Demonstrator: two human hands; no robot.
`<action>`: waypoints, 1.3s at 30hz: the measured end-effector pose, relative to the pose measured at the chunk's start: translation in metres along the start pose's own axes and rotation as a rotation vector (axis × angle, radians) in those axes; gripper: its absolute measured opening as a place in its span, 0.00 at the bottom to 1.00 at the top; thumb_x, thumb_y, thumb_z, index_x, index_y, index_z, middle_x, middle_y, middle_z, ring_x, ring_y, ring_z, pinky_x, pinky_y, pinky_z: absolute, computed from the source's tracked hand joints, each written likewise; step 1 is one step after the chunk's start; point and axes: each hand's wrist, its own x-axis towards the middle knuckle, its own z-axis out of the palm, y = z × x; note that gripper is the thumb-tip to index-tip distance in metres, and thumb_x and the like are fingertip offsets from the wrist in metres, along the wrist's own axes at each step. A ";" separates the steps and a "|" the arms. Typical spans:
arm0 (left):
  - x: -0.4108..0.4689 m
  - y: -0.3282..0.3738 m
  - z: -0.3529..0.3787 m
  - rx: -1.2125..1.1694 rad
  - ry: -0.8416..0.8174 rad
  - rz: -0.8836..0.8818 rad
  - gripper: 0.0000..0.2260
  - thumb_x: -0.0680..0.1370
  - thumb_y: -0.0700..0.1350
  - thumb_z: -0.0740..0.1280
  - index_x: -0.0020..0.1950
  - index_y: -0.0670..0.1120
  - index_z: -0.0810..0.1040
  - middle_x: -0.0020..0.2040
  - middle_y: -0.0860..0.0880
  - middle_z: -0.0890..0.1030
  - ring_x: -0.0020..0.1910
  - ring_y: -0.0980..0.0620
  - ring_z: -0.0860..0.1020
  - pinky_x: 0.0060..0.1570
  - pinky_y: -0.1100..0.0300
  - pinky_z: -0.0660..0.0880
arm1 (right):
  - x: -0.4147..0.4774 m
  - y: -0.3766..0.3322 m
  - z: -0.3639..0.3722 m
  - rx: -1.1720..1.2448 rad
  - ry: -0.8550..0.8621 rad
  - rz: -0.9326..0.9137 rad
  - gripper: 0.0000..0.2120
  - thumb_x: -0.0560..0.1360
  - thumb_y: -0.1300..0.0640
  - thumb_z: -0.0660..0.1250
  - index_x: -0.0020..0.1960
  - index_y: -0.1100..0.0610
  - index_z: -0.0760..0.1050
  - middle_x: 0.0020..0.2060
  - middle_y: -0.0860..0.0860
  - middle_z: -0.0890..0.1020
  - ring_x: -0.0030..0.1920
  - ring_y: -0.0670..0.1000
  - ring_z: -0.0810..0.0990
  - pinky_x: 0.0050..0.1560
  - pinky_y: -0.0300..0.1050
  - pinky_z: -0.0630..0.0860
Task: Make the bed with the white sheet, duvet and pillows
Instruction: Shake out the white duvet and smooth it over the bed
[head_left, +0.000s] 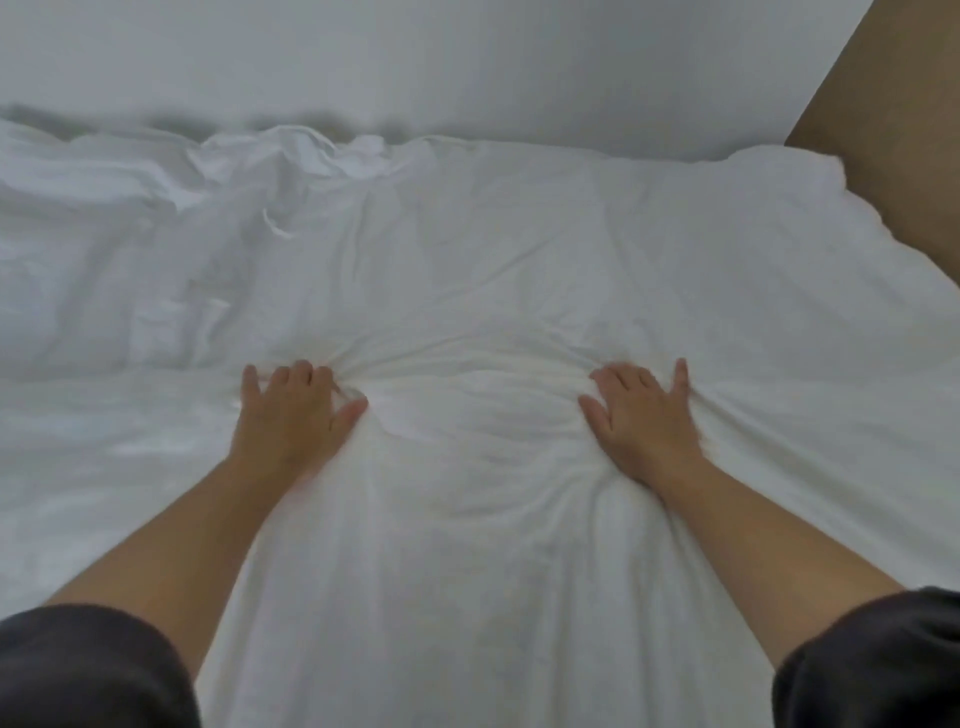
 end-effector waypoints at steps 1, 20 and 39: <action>0.005 -0.002 -0.003 -0.002 0.059 0.072 0.28 0.79 0.64 0.48 0.49 0.44 0.78 0.47 0.41 0.81 0.50 0.41 0.80 0.56 0.42 0.72 | 0.004 0.011 -0.003 -0.020 0.073 0.006 0.30 0.78 0.40 0.42 0.59 0.54 0.76 0.58 0.54 0.80 0.60 0.56 0.77 0.69 0.64 0.59; 0.065 0.033 0.006 -0.008 0.153 -0.001 0.21 0.77 0.54 0.51 0.49 0.38 0.73 0.46 0.36 0.75 0.43 0.35 0.76 0.38 0.43 0.72 | 0.074 0.068 0.008 0.052 -0.038 0.255 0.28 0.78 0.37 0.46 0.71 0.50 0.64 0.73 0.57 0.62 0.74 0.60 0.59 0.68 0.70 0.54; 0.406 0.274 0.009 -0.004 -0.162 0.206 0.34 0.80 0.63 0.45 0.79 0.45 0.42 0.80 0.46 0.41 0.78 0.47 0.41 0.74 0.39 0.42 | 0.260 0.189 0.088 0.107 -0.030 0.150 0.35 0.74 0.31 0.35 0.78 0.41 0.38 0.79 0.51 0.42 0.78 0.59 0.40 0.72 0.70 0.40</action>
